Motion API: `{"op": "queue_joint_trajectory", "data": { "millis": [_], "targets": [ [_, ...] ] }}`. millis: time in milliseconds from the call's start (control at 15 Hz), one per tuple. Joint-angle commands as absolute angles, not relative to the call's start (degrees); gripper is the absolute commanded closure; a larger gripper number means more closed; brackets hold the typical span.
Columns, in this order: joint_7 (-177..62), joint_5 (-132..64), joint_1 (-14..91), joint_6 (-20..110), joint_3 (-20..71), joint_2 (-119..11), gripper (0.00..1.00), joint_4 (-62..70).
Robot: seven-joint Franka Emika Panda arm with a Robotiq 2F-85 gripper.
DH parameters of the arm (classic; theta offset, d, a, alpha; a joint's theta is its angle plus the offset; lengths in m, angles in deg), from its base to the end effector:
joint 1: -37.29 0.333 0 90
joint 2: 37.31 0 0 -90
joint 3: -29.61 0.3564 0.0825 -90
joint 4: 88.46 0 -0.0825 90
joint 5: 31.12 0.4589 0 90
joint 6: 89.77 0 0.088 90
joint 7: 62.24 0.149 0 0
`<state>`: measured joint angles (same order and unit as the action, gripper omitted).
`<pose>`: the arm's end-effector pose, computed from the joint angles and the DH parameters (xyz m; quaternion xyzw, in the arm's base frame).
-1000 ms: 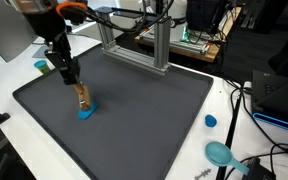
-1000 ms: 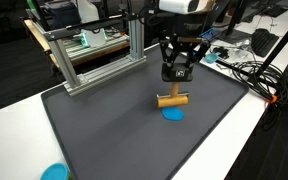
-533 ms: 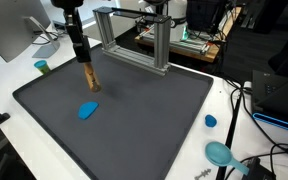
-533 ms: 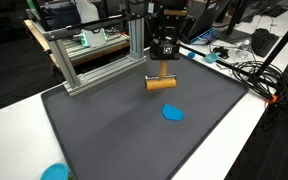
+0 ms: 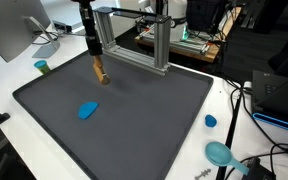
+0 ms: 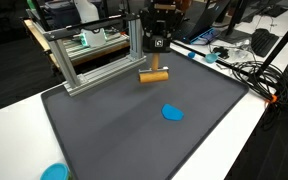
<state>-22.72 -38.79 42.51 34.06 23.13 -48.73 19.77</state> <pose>0.6897 -0.0228 0.3702 0.9467 -0.3128 0.0569 0.0522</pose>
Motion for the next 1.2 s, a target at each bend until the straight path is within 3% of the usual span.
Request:
{"op": "queue_joint_trajectory", "data": {
  "millis": [0,600,667,800,867,1133],
  "targets": [
    [-27.4,-45.4,43.0,30.2,25.4,-37.8,0.78,30.2],
    [-28.8,-46.7,40.9,35.5,33.6,-19.0,0.78,48.6],
    [-29.3,-46.6,40.8,32.2,34.6,-23.4,0.53,44.5],
    [-29.4,-46.5,40.1,33.9,34.8,-21.0,0.53,46.9],
    [-34.3,-43.6,40.9,35.0,33.6,-20.7,0.78,47.5],
    [-49.4,-36.0,41.6,33.4,31.6,-15.0,0.78,52.0]
  ]
}}
